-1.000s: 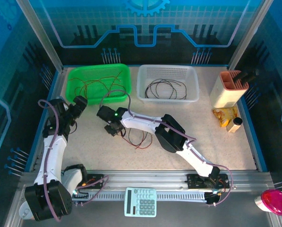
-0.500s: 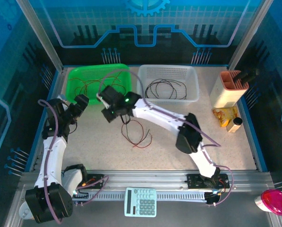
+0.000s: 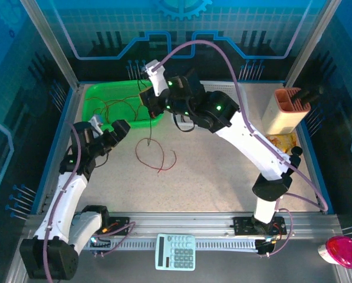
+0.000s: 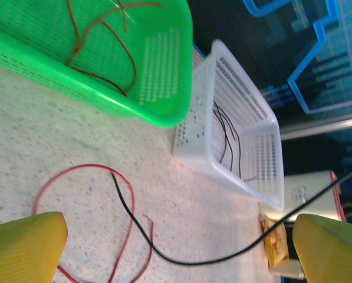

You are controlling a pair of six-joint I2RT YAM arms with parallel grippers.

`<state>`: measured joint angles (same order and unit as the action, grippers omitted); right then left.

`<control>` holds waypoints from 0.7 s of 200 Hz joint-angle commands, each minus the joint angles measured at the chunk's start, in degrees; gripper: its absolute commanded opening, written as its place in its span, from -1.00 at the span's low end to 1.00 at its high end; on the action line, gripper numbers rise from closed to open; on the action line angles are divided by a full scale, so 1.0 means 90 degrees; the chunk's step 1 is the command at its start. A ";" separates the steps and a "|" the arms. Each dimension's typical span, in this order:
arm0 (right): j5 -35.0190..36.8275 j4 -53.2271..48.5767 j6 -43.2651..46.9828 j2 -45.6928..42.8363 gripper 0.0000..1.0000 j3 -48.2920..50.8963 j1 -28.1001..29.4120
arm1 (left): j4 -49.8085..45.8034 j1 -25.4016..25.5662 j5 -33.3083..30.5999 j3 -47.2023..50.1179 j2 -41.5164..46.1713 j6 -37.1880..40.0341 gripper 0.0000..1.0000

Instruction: Untangle the cables

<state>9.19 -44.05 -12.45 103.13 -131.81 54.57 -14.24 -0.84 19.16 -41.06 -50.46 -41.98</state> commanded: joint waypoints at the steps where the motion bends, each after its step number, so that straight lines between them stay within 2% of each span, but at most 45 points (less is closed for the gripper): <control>1: 0.0209 0.0311 0.0263 -0.0366 -1.00 -0.0243 -0.0162 | 0.0018 0.0287 -0.0259 -0.0110 -0.0021 0.0086 0.98; 48: 0.0321 0.0763 0.0484 -0.0701 -1.00 -0.0495 -0.0321 | 0.0125 0.0731 -0.0494 -0.0094 -0.0354 0.0169 0.98; 86: 0.0766 0.1079 0.0958 -0.0813 -1.00 -0.0646 -0.0450 | 0.0185 0.0946 -0.0592 -0.0094 -0.0497 0.0208 0.98; 121: 0.1204 0.1495 0.1446 -0.0791 -1.00 -0.0564 -0.0880 | 0.0121 0.1074 -0.0664 -0.0231 -0.0517 0.0239 0.99; 140: 0.1181 0.1573 0.1450 -0.0663 -1.00 -0.0565 -0.1303 | 0.0035 0.1116 -0.0688 -0.0334 -0.0500 0.0275 0.98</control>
<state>17.12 -33.74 -2.15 96.38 -136.40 46.85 -13.85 8.49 14.15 -41.23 -54.89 -41.43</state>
